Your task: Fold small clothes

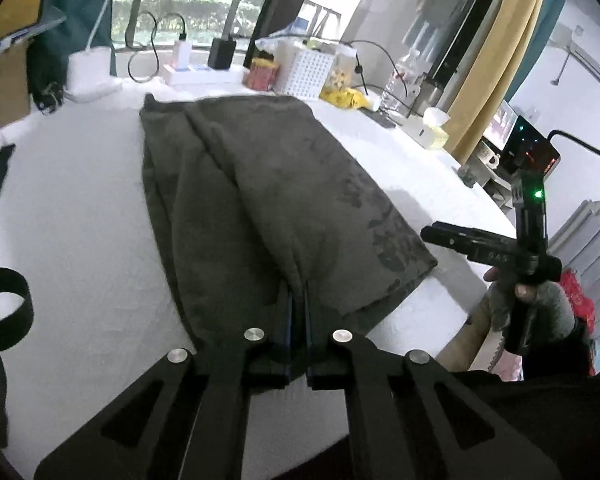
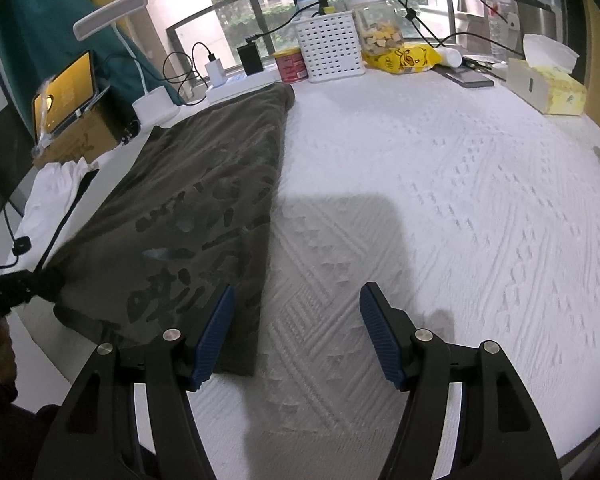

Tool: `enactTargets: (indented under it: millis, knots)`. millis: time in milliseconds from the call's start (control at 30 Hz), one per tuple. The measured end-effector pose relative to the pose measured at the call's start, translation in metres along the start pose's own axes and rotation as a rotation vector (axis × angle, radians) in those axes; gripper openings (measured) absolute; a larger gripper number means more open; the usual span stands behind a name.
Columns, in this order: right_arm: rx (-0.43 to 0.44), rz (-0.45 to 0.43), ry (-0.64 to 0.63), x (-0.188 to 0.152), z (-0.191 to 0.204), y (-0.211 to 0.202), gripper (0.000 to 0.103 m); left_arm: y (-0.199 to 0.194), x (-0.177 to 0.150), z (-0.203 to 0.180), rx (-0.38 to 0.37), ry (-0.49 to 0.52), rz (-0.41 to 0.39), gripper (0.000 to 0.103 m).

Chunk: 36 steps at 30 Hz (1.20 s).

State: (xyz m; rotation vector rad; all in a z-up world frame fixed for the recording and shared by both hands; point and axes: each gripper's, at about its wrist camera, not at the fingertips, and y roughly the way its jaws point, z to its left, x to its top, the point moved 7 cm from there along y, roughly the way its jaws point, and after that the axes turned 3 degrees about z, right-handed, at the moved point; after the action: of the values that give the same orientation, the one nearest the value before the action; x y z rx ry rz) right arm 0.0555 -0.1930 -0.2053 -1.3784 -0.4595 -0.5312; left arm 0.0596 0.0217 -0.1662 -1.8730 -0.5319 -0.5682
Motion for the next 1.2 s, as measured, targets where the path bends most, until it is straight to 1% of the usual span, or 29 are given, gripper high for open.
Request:
enactTargets:
  millis: [67, 100, 167, 400, 433, 467, 500, 533, 567, 633, 667, 767, 833, 867, 900, 933, 967, 1000, 1133, 1200]
  knots:
    - [0.009, 0.008, 0.001, -0.003, 0.001, 0.0, 0.068, -0.005, 0.001, 0.0, -0.005, -0.003, -0.004, 0.003]
    - [0.013, 0.008, -0.001, -0.004, 0.002, 0.0, 0.068, -0.006, -0.001, 0.0, -0.018, -0.004, 0.004, 0.003]
    - [0.017, 0.009, -0.008, -0.006, 0.004, -0.002, 0.068, -0.006, -0.003, 0.002, -0.021, -0.007, 0.01, 0.003]
    - [0.043, 0.009, -0.025, -0.014, 0.019, -0.001, 0.068, 0.004, -0.017, 0.01, -0.035, -0.035, 0.052, 0.003]
    - [0.059, 0.013, -0.031, -0.016, 0.025, -0.001, 0.066, 0.005, -0.018, 0.011, -0.032, -0.035, 0.056, 0.003]
    - [0.074, 0.015, -0.041, -0.018, 0.031, 0.0, 0.059, 0.007, -0.02, 0.011, -0.029, -0.033, 0.061, 0.003]
    - [0.096, 0.025, -0.056, -0.021, 0.037, 0.002, 0.041, 0.009, -0.021, 0.01, -0.025, -0.03, 0.07, 0.003]
    - [0.095, 0.037, -0.087, -0.025, 0.044, 0.004, 0.027, 0.013, -0.024, 0.011, -0.017, -0.029, 0.085, 0.003]
    - [0.078, 0.032, -0.108, -0.026, 0.045, 0.003, 0.015, 0.015, -0.025, 0.012, -0.013, -0.034, 0.093, 0.003]
    - [0.079, 0.039, -0.117, -0.027, 0.046, 0.001, 0.012, 0.018, -0.027, 0.015, -0.014, -0.062, 0.106, 0.005]
    - [0.078, 0.042, -0.121, -0.027, 0.045, -0.002, 0.009, 0.019, -0.027, 0.016, -0.016, -0.068, 0.11, 0.005]
    - [0.072, 0.054, -0.133, -0.03, 0.045, -0.005, 0.009, 0.018, -0.025, 0.016, -0.016, -0.075, 0.122, 0.008]
    - [0.074, 0.06, -0.128, -0.032, 0.044, -0.005, 0.009, 0.018, -0.022, 0.015, 0.005, -0.062, 0.128, 0.015]
    - [0.076, 0.063, -0.12, -0.032, 0.043, -0.005, 0.009, 0.017, -0.021, 0.014, 0.014, -0.055, 0.127, 0.025]
    - [0.076, 0.068, -0.112, -0.031, 0.042, -0.005, 0.009, 0.016, -0.019, 0.013, 0.023, -0.047, 0.121, 0.043]
    - [0.075, 0.073, -0.107, -0.031, 0.041, -0.005, 0.009, 0.014, -0.016, 0.013, 0.029, -0.044, 0.114, 0.054]
    - [0.076, 0.081, -0.105, -0.031, 0.041, -0.004, 0.009, 0.012, -0.014, 0.013, 0.036, -0.046, 0.104, 0.071]
    - [0.075, 0.088, -0.108, -0.03, 0.041, -0.005, 0.009, 0.01, -0.011, 0.014, 0.041, -0.051, 0.091, 0.076]
    - [0.079, 0.097, -0.12, -0.029, 0.042, -0.008, 0.009, 0.007, 0.004, 0.018, 0.049, -0.071, 0.062, 0.076]
    - [0.078, 0.089, -0.122, -0.026, 0.04, -0.009, 0.016, 0.009, 0.011, 0.02, 0.058, -0.074, 0.057, 0.076]
